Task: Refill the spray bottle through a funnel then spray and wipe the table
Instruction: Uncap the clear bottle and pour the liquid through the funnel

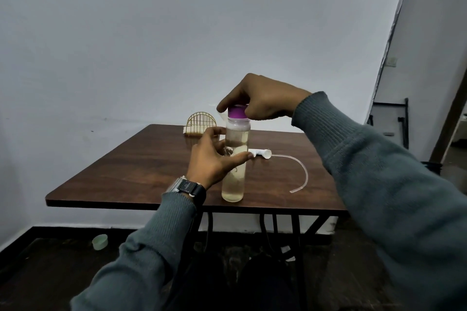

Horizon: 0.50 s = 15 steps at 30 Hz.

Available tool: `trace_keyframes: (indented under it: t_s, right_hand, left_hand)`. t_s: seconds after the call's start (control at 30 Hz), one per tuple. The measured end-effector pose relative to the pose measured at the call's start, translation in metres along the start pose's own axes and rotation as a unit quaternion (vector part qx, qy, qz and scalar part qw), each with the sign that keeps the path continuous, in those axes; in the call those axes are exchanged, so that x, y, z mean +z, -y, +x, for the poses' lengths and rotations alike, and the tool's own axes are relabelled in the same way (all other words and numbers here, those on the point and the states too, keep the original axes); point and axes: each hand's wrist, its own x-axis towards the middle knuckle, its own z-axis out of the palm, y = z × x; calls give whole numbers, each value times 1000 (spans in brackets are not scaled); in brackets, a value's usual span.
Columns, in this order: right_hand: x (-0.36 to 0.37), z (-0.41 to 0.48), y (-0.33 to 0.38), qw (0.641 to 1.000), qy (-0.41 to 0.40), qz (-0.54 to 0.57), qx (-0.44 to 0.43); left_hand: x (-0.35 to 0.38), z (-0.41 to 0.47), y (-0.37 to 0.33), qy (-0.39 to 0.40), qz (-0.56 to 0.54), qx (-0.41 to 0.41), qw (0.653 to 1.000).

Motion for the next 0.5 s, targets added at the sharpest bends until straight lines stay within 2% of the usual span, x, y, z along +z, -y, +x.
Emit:
trace_keyframes:
  t_s: [0.1,0.17,0.23,0.3,0.37,0.5]
  right_hand:
    - [-2,-2,-5,997,8,73,-1]
    - [-5,-2,-7,994,-39,99,-4]
    - [-7,0,-5,994,-101,51,13]
    - [-4,4,-2,990,-127,-49,39]
    - [2,8,0,984,-127,-114,56]
    - [-1,9,5,990,-67,-115,49]
  left_hand:
    - [0,2,1,2,0,-11,1000]
    - [0,2,1,1,7,-9,1000]
    - [0,2,0,4,12,0,1000]
    - [0,2,0,8,9,-2,1000]
    - [0,1,0,11,2,-4,1000]
    - [0,0,0,16,-1,3,1000]
